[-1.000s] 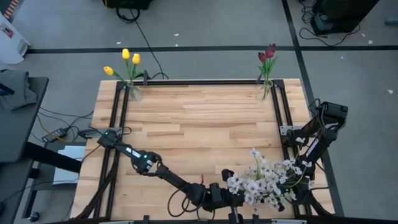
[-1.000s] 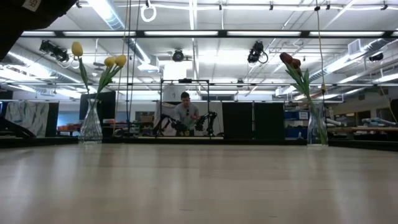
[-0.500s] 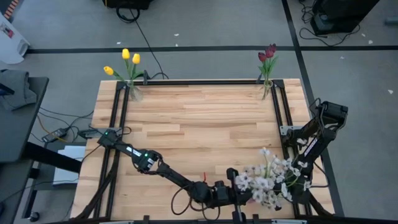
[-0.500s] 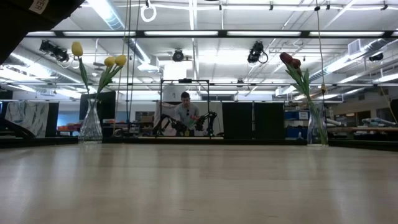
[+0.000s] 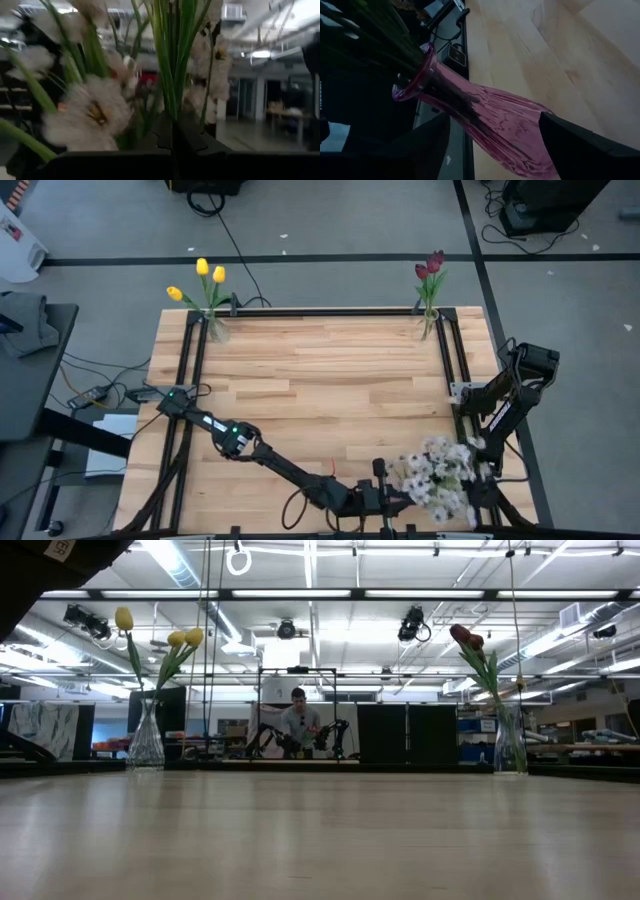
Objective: Sort flowers into vase by color
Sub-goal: Put the white flowers into the purple vase
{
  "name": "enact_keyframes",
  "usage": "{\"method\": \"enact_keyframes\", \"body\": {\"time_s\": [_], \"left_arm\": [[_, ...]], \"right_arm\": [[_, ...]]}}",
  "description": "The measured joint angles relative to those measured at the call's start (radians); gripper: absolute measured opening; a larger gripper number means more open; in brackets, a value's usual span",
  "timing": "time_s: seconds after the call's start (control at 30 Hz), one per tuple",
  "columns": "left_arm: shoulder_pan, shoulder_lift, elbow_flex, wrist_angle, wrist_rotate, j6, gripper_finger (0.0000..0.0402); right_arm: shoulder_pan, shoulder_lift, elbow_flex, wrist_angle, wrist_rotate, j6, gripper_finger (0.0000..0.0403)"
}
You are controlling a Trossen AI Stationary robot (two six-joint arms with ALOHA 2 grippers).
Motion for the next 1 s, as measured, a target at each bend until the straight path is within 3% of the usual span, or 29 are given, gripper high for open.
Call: {"method": "enact_keyframes", "body": {"time_s": [0.3,0.53,1.0], "left_arm": [[-0.030,0.000,-0.017,-0.154,-0.004,-0.033,0.0005],[-0.055,-0.001,-0.082,-0.103,-0.184,-0.045,0.0006],[-0.053,-0.001,-0.090,-0.066,-0.241,-0.034,0.0008]], "right_arm": [[0.004,0.000,0.000,-0.019,0.001,0.000,0.0308],[0.005,0.000,0.000,-0.026,0.005,0.000,0.0300],[0.004,0.000,0.000,-0.018,0.002,0.000,0.0296]]}}
